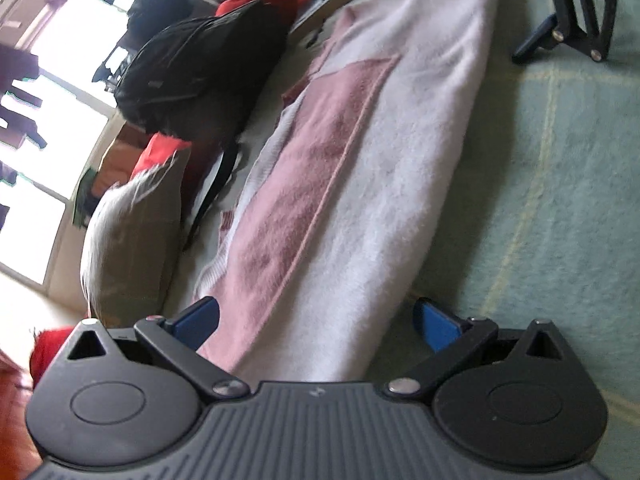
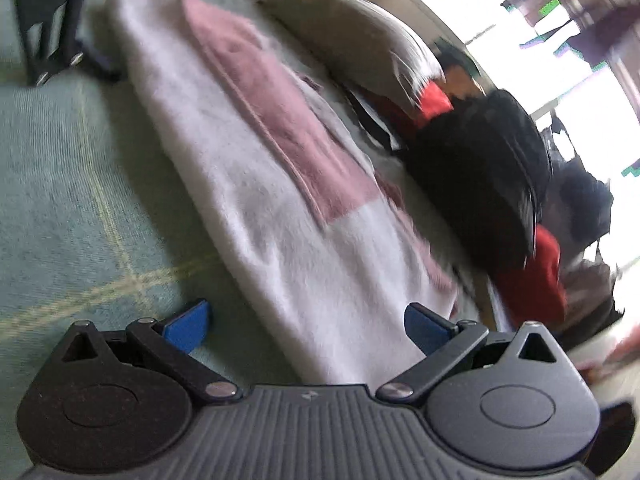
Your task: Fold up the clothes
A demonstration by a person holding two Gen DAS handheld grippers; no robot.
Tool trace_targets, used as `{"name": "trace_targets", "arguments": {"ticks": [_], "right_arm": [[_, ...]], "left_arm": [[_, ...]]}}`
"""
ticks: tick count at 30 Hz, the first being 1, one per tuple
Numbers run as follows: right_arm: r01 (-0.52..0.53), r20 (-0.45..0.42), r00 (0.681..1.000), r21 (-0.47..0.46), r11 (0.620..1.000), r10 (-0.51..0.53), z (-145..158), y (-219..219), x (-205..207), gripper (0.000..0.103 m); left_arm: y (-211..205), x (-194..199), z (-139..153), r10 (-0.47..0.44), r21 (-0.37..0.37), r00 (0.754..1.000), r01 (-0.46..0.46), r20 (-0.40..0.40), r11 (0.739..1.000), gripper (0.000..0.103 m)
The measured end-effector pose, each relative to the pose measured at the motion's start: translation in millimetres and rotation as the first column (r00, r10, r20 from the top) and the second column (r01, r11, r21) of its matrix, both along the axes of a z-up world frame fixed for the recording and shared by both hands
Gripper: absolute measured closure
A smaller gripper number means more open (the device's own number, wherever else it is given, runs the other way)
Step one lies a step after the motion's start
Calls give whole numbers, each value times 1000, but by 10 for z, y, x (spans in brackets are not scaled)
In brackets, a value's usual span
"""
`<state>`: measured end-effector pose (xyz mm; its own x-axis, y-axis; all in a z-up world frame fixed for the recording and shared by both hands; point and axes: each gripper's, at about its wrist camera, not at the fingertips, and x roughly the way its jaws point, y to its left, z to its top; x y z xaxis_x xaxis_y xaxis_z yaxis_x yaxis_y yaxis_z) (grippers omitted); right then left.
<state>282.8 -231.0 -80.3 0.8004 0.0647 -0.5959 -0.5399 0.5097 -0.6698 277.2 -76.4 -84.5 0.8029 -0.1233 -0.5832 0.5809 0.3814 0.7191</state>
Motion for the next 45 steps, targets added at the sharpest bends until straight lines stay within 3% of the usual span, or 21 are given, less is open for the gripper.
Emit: {"name": "trace_targets", "arguments": {"ticks": [12,18,21,26,28,31,37,39,40,41,42,43,44,45], "right_arm": [[-96,51,994,-38,995,98,-37,381,333,0],[-5,96,995,-152,988,20,-51,-56,353,0],[31,85,996,-142,989,-20,-25,-184,454,0],[-7,143,989,-227,974,41,-170,141,423,1],[-33,148,987,-240,970,70,-203,242,374,6],[-58,148,984,-244,968,96,-220,218,337,7],[-29,111,992,-257,966,59,-168,-38,510,1],[-37,103,992,-261,965,66,-220,-22,503,7],[-53,107,991,-272,961,85,-265,22,465,17],[-71,105,989,-285,956,104,-305,70,412,32],[-89,101,987,-305,948,125,-365,119,346,40],[-101,95,986,-322,941,138,-428,149,295,59],[-114,90,984,-339,934,152,-491,180,244,83],[-120,88,983,-352,928,160,-570,201,198,87]], "left_arm": [[-410,180,-63,-105,23,994,104,30,994,0],[-37,263,-93,-54,147,996,43,76,988,0],[4,354,-123,-30,188,996,13,88,982,0],[-270,255,-324,-127,300,973,64,195,952,1],[-321,172,-378,-190,351,955,102,226,931,4],[-275,116,-390,-215,342,955,136,206,930,15],[-168,171,-377,-220,351,958,145,184,925,14],[-214,144,-455,-231,368,955,150,187,918,20],[-229,113,-493,-247,387,950,159,190,908,23],[-234,100,-529,-261,406,946,165,192,899,27],[-250,86,-562,-266,417,945,167,193,894,34],[-251,70,-584,-264,416,946,167,187,894,39],[-255,62,-604,-255,406,950,165,179,899,51],[-253,39,-634,-245,394,954,162,172,905,66]]}}
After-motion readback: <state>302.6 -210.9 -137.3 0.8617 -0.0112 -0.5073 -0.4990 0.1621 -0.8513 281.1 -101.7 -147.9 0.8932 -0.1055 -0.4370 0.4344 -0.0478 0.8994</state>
